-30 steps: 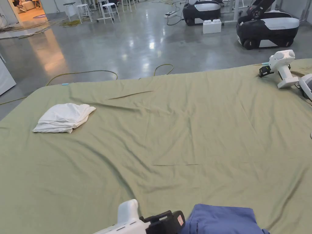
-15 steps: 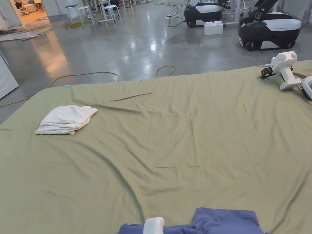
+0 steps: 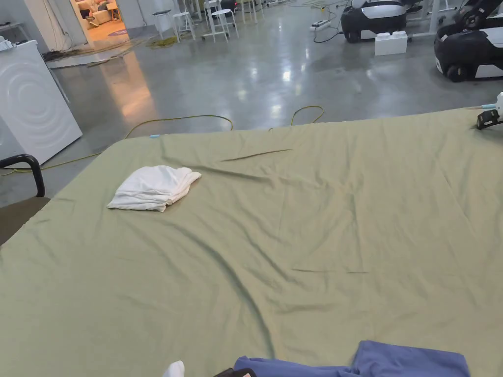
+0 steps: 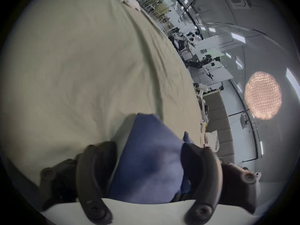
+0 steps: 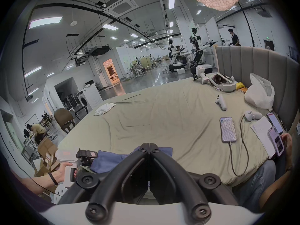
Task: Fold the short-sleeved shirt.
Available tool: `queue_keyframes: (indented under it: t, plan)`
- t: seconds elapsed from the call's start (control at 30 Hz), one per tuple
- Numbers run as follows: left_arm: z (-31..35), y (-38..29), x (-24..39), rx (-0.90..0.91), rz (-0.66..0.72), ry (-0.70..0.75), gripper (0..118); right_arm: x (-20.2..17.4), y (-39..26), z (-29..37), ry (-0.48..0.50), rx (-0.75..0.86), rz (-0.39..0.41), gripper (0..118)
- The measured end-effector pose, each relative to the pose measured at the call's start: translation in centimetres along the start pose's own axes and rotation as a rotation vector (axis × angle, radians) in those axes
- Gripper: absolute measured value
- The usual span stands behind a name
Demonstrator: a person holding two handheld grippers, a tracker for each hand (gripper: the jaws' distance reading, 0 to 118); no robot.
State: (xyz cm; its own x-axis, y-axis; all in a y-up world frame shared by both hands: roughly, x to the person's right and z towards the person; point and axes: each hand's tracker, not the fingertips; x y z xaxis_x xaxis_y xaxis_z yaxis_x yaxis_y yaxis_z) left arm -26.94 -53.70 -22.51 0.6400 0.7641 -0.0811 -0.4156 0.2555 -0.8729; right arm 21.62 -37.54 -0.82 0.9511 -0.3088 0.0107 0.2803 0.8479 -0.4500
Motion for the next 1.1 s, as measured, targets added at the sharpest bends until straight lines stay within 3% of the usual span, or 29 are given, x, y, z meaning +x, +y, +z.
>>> queue_keyframes:
  t: [0.07,0.1,0.17,0.33,0.53,0.6,0.67,0.73,0.9,0.97,1.03,1.1]
  plan:
    - [0.4,-0.3,0.1,0.056,0.038,-0.01,18,-0.1,0.0,0.2,-0.008,0.015,-0.001,0]
    - [0.2,-0.1,-1.0,0.041,0.107,-0.044,16,-0.1,0.0,0.2,-0.008,0.019,-0.006,0]
    - [0.3,-0.4,-1.9,0.041,0.181,-0.107,16,0.3,0.0,0.2,-0.004,0.025,-0.032,0]
    - [5.3,0.0,1.6,0.137,0.114,-0.12,15,0.4,-0.1,0.1,-0.025,0.017,-0.028,0]
    - [12.1,2.2,7.7,0.248,-0.165,0.092,15,1.6,-0.5,-1.4,0.009,0.007,-0.071,0]
    - [11.1,1.0,10.7,0.258,-0.146,0.097,15,1.8,-0.8,-1.9,0.011,0.008,-0.08,0]
    - [8.4,-1.4,13.3,0.239,-0.193,-0.015,15,1.8,-0.9,-1.8,0.007,0.015,-0.096,0]
    - [4.5,-2.9,15.7,0.177,-0.248,-0.015,15,1.7,-1.1,-1.2,0.012,0.021,-0.105,0]
    - [-4.8,-5.9,18.2,-0.016,-0.347,0.002,15,2.1,-2.2,1.4,-0.06,0.022,-0.043,0]
    - [-7.1,-6.7,18.7,-0.067,-0.403,0.018,26,2.6,-2.8,2.2,-0.108,0.013,-0.048,0]
    - [-8.5,-7.2,18.7,-0.092,-0.437,0.05,64,3.4,-3.6,2.7,-0.133,0.002,-0.094,0]
    - [-8.0,-7.0,18.6,-0.081,-0.428,0.024,66,3.7,-4.0,3.1,-0.167,0.01,-0.142,0]
